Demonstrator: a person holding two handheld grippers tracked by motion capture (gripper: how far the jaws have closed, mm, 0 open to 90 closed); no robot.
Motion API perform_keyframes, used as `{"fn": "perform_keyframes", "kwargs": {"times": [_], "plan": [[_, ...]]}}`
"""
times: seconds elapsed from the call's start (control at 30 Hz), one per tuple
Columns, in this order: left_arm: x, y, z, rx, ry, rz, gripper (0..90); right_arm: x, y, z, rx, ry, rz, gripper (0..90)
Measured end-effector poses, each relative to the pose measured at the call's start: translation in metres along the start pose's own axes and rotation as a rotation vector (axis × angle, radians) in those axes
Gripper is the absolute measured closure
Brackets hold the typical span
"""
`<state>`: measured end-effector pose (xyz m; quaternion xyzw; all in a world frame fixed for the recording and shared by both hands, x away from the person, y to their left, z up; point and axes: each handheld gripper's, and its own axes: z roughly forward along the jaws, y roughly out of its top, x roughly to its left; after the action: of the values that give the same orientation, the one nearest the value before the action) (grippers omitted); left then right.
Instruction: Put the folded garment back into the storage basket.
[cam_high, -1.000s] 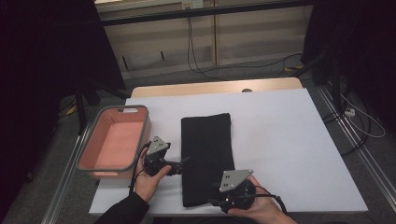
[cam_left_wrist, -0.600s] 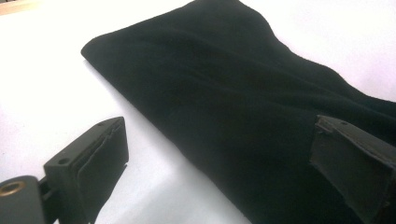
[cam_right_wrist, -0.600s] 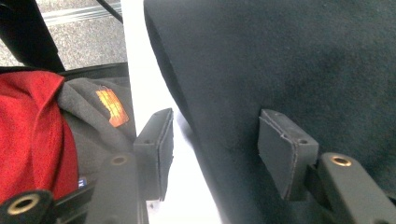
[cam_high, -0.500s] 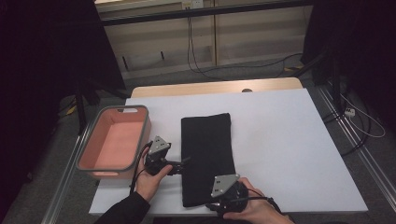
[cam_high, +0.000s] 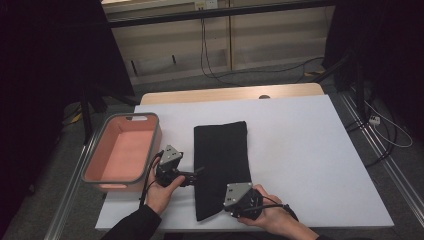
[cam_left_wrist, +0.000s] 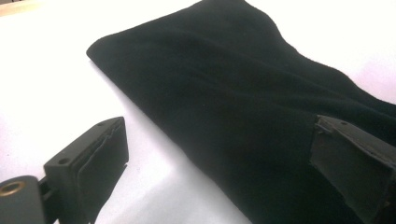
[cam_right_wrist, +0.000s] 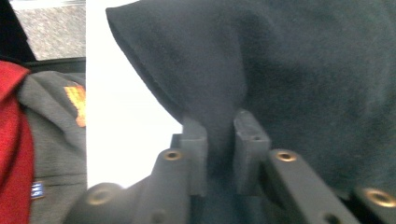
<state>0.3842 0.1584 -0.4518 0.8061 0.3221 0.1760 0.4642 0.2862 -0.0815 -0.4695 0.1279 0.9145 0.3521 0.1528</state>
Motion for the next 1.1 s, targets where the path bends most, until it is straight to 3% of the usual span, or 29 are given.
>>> {"fn": "perform_keyframes", "kwargs": {"times": [0.1,0.3,0.43,0.87,0.97,1.1], "plan": [[0.000,0.000,0.001,0.000,0.002,0.004,4.9,-0.002,0.000,0.001,-0.002,0.002,0.003,79.4],[0.000,0.000,0.004,0.004,0.000,0.002,4.8,-0.006,-0.003,0.000,-0.030,0.023,0.113,83.6],[0.000,0.000,0.004,-0.002,0.008,0.005,4.8,-0.005,-0.002,-0.001,-0.051,0.052,0.142,83.9],[0.004,0.006,0.013,-0.011,0.005,-0.010,7.0,0.004,0.007,-0.001,-0.104,0.109,0.149,84.0],[0.009,0.010,0.018,-0.048,-0.004,-0.031,7.5,0.006,0.010,0.000,-0.108,0.120,0.149,83.9],[0.013,0.017,0.024,-0.030,0.002,-0.016,7.5,0.007,0.011,0.003,-0.106,0.122,0.144,83.9]]}}
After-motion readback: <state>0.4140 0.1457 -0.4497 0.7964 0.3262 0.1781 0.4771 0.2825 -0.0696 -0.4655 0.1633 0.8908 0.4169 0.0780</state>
